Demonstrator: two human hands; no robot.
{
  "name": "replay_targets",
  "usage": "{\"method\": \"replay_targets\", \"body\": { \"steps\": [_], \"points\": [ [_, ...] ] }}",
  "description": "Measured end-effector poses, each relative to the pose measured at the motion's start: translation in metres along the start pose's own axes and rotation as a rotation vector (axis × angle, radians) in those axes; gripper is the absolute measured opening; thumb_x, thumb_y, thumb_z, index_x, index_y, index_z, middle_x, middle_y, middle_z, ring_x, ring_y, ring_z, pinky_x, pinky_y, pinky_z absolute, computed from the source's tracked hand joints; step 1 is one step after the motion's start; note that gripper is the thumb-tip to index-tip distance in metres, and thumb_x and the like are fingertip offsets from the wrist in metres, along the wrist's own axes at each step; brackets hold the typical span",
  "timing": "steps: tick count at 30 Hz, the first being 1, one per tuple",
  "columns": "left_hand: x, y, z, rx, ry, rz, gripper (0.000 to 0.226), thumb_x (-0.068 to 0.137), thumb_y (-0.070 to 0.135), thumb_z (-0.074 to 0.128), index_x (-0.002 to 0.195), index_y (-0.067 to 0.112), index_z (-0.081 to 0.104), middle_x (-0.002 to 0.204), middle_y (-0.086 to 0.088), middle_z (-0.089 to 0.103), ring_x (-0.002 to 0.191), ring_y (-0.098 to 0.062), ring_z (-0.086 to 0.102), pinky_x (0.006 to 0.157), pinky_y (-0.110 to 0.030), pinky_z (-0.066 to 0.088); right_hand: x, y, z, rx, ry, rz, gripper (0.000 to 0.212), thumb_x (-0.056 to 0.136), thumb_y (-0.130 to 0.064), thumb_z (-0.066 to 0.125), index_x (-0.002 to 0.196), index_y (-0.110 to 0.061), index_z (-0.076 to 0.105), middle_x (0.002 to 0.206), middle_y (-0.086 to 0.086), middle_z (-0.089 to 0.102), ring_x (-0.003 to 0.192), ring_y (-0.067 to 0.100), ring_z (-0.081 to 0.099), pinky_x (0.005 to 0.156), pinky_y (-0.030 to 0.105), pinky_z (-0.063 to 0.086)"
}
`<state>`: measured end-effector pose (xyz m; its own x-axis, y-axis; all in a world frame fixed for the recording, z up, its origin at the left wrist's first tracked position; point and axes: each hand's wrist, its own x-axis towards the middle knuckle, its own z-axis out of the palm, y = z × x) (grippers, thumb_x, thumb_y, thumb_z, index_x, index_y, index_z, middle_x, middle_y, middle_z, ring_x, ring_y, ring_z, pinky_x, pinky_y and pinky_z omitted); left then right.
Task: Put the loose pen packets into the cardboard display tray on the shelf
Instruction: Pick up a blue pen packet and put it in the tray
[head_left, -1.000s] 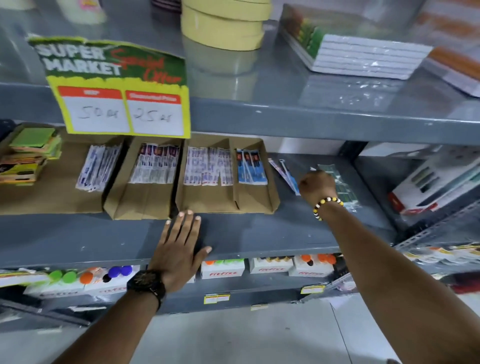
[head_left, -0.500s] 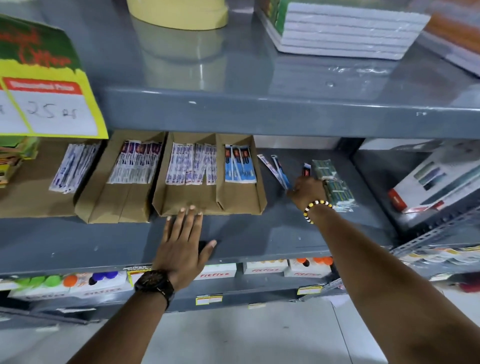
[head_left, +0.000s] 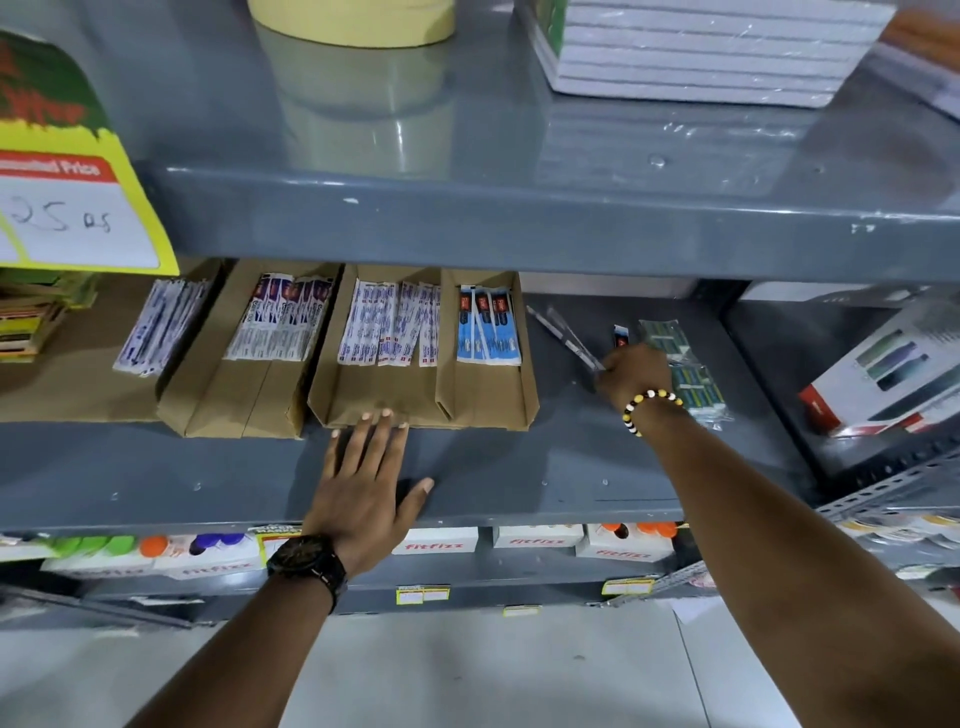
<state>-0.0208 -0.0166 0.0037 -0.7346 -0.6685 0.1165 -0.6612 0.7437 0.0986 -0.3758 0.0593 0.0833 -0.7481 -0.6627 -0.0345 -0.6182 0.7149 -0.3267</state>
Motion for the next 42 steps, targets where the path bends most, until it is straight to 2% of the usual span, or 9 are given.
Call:
{"method": "replay_targets", "body": {
  "steps": [9, 12, 15, 18, 21, 25, 33, 36, 42],
  "points": [
    [0.003, -0.001, -0.005, -0.171, -0.048, -0.061, 0.090, 0.090, 0.078, 0.007, 0.157, 0.019, 0.009, 0.167, -0.004, -0.002, 0.153, -0.025, -0.009, 0.123, -0.051, 0.003, -0.015, 0.015, -0.030, 0.356, 0.123, 0.049, 0.022, 0.078, -0.030, 0.074, 0.090, -0.012, 0.080, 0.087, 0.013, 0.077, 0.089, 0.024, 0.070, 0.068, 0.016, 0.039],
    [0.006, 0.008, -0.017, -0.338, 0.076, -0.129, 0.083, 0.093, 0.071, 0.023, 0.156, 0.017, 0.020, 0.166, -0.010, 0.012, 0.153, -0.029, 0.005, 0.122, -0.051, 0.012, -0.030, 0.018, -0.039, 0.430, 0.215, -0.017, 0.019, 0.080, -0.030, 0.072, 0.092, -0.017, 0.080, 0.092, 0.007, 0.078, 0.093, 0.017, 0.070, 0.086, 0.023, 0.044],
    [0.013, 0.022, -0.037, -0.545, 0.168, -0.211, 0.074, 0.094, 0.065, 0.037, 0.150, 0.016, 0.033, 0.157, -0.011, 0.036, 0.146, -0.027, 0.028, 0.118, -0.047, 0.028, -0.047, 0.021, -0.047, 0.570, 0.233, -0.047, 0.024, 0.075, -0.030, 0.078, 0.096, -0.018, 0.079, 0.096, -0.006, 0.076, 0.092, 0.003, 0.067, 0.081, 0.005, 0.043],
    [0.023, 0.038, -0.061, -0.848, 0.176, -0.267, 0.061, 0.096, 0.057, 0.047, 0.145, 0.021, 0.040, 0.149, -0.003, 0.045, 0.132, -0.013, 0.047, 0.109, -0.035, 0.040, -0.065, 0.024, -0.054, 0.712, 0.233, -0.100, 0.032, 0.073, -0.029, 0.082, 0.100, -0.014, 0.078, 0.097, -0.004, 0.075, 0.093, 0.007, 0.069, 0.090, 0.017, 0.050],
    [0.033, 0.051, -0.083, -1.078, 0.141, -0.320, 0.053, 0.096, 0.052, 0.053, 0.142, 0.026, 0.045, 0.144, 0.004, 0.051, 0.108, 0.013, 0.054, 0.093, -0.010, 0.044, -0.081, 0.024, -0.057, 0.825, 0.249, -0.162, 0.028, 0.074, -0.024, 0.082, 0.099, -0.012, 0.078, 0.097, 0.001, 0.076, 0.094, 0.013, 0.071, 0.090, 0.026, 0.053],
    [0.037, 0.064, -0.109, -1.404, 0.048, -0.413, 0.038, 0.094, 0.055, 0.056, 0.127, 0.037, 0.055, 0.130, 0.008, 0.063, 0.109, -0.006, 0.065, 0.097, -0.030, 0.052, -0.100, 0.017, -0.064, 1.090, 0.167, -0.171, 0.028, 0.072, -0.012, 0.083, 0.100, -0.008, 0.077, 0.099, 0.006, 0.076, 0.096, 0.018, 0.072, 0.092, 0.031, 0.053],
    [0.024, 0.069, -0.141, -1.569, 0.083, -0.341, 0.015, 0.092, 0.015, 0.067, 0.106, 0.020, 0.070, 0.090, 0.000, 0.078, 0.083, -0.013, 0.070, 0.074, -0.027, 0.056, -0.130, -0.006, -0.080, 1.330, 0.064, -0.194, 0.029, 0.076, 0.002, 0.076, 0.104, -0.007, 0.072, 0.097, 0.000, 0.077, 0.094, 0.019, 0.068, 0.082, 0.028, 0.056],
    [0.018, 0.066, -0.151, -1.576, 0.114, -0.344, 0.013, 0.090, 0.016, 0.070, 0.102, 0.017, 0.073, 0.090, -0.001, 0.078, 0.083, -0.014, 0.068, 0.071, -0.026, 0.055, -0.139, -0.011, -0.086, 1.350, 0.028, -0.221, 0.037, 0.077, 0.005, 0.074, 0.113, -0.002, 0.068, 0.101, 0.004, 0.075, 0.088, 0.012, 0.070, 0.071, 0.019, 0.055],
    [0.005, 0.060, -0.165, -1.541, 0.150, -0.325, 0.013, 0.090, 0.015, 0.070, 0.102, 0.015, 0.074, 0.091, -0.003, 0.077, 0.081, -0.013, 0.066, 0.070, -0.026, 0.053, -0.150, -0.018, -0.101, 1.295, -0.022, -0.263, 0.046, 0.076, 0.003, 0.076, 0.118, -0.014, 0.065, 0.103, 0.008, 0.074, 0.089, 0.018, 0.071, 0.070, 0.021, 0.055]
  ]
}}
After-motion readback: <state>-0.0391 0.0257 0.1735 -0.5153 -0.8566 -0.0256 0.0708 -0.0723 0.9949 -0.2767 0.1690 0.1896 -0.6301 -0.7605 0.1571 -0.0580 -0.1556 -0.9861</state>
